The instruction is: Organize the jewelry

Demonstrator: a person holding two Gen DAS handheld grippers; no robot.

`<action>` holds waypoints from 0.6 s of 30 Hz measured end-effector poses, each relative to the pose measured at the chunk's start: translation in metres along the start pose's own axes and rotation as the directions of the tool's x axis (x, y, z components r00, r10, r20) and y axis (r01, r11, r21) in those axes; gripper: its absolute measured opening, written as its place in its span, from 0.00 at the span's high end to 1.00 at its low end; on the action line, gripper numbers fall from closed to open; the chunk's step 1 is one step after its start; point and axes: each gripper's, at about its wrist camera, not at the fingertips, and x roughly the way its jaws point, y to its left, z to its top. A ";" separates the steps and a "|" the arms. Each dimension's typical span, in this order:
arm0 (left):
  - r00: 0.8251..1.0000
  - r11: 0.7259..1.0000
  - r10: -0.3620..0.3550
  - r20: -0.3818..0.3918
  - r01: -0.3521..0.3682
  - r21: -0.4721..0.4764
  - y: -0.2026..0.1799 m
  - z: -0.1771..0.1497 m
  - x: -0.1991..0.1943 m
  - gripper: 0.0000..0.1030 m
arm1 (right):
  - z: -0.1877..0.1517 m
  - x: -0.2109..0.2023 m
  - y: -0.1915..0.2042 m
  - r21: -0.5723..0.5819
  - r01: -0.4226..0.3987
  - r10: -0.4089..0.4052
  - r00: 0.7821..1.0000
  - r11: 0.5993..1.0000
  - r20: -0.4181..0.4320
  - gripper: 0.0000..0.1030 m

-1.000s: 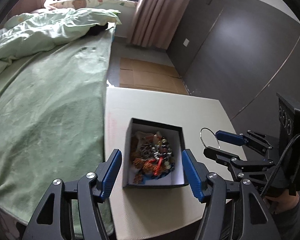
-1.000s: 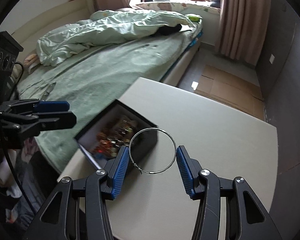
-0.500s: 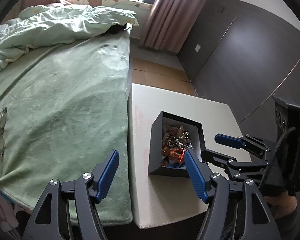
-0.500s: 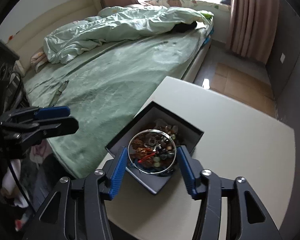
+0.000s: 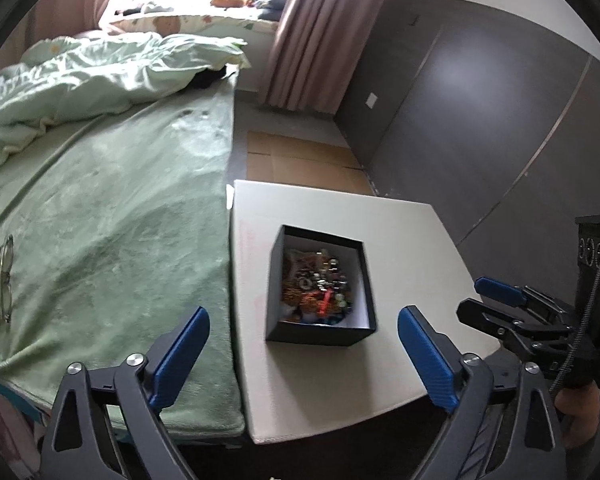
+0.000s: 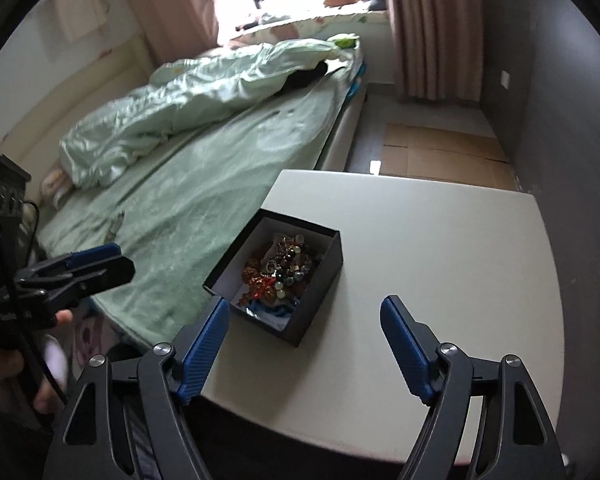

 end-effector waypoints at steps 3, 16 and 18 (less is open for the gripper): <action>1.000 0.999 0.009 0.009 -0.009 0.033 -0.015 -0.002 -0.007 0.07 | -0.008 -0.017 -0.005 0.034 -0.010 0.009 0.999 0.999 0.031 0.22; 0.993 0.994 0.037 0.111 -0.048 0.103 -0.070 -0.023 -0.055 0.00 | -0.043 -0.085 -0.031 0.143 0.005 -0.026 0.989 0.990 0.147 0.00; 0.992 0.994 0.037 0.121 -0.050 0.100 -0.074 -0.028 -0.062 0.00 | -0.050 -0.096 -0.031 0.139 0.011 -0.034 0.987 0.990 0.159 0.00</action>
